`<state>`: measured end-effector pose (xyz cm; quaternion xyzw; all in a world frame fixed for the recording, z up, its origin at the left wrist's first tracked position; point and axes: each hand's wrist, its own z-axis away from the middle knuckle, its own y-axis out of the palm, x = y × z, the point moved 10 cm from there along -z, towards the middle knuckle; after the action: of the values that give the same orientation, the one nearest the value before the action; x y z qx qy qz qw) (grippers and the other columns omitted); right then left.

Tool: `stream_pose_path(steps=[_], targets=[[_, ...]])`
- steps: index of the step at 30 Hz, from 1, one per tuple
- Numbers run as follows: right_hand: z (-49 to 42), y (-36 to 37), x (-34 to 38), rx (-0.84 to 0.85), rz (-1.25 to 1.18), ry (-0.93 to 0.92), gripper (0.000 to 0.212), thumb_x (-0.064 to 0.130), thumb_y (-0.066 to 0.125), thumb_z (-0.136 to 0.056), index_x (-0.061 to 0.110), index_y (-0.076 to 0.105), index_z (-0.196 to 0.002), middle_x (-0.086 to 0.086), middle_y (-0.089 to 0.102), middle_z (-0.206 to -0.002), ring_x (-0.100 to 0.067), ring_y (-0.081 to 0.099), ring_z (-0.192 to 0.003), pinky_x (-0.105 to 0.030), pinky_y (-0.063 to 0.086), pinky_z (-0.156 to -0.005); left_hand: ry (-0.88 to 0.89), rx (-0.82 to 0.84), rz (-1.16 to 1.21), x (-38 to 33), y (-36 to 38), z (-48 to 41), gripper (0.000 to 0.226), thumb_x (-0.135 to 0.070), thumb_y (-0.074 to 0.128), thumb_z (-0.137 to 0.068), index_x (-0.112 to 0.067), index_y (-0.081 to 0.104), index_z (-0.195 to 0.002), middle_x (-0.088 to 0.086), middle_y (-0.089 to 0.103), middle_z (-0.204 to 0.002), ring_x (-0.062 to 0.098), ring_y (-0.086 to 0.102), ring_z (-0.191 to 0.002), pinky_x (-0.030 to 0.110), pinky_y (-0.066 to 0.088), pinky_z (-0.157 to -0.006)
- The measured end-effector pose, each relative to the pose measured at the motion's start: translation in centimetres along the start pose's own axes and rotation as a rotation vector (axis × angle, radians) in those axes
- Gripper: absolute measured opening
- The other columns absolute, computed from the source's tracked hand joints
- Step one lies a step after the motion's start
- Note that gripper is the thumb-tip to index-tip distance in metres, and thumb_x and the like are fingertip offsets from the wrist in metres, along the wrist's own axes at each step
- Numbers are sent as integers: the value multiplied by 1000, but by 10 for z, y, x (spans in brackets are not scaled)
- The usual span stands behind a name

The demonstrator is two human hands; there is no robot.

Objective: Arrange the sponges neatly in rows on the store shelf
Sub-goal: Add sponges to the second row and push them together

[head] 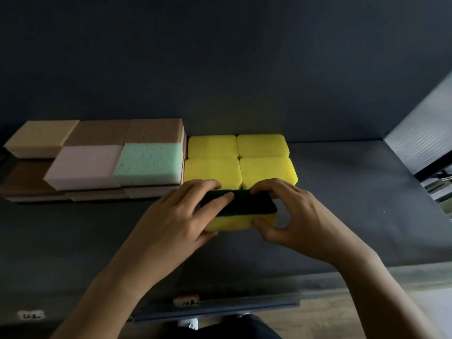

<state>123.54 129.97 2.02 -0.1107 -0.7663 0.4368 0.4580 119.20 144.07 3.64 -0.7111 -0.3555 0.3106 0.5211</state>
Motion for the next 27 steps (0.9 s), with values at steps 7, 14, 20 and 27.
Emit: stream_pose_path(steps=[7,14,20,27], targets=[[-1,5,11,20,32,-83,56,44,70,-87,19,53,-135,10,53,-134,-5,52,-121,-20,45,-99,27,-78,31,7,-9,-1,57,-2,77,-70,-8,63,-125,5,61,-117,17,62,-100,28,56,-83],[-2,1,4,-30,-42,24,37,45,58,-95,38,44,-129,25,57,-118,-2,61,-91,-19,49,-72,33,-72,46,8,-6,-4,74,-24,70,-81,-19,37,-147,10,48,-138,18,58,-108,31,54,-87],[-6,4,5,-25,-81,22,35,41,54,-98,41,43,-131,25,46,-130,-7,61,-97,-22,51,-75,33,-87,-12,8,-7,-8,69,-28,75,-77,-14,48,-140,10,50,-133,20,54,-107,33,54,-86],[-11,-1,26,-110,342,-184,65,60,67,-82,24,50,-134,4,43,-147,-20,40,-135,-36,37,-105,-36,-36,49,15,-9,-11,64,-41,69,-76,-15,54,-132,5,50,-130,17,56,-99,23,47,-76]])
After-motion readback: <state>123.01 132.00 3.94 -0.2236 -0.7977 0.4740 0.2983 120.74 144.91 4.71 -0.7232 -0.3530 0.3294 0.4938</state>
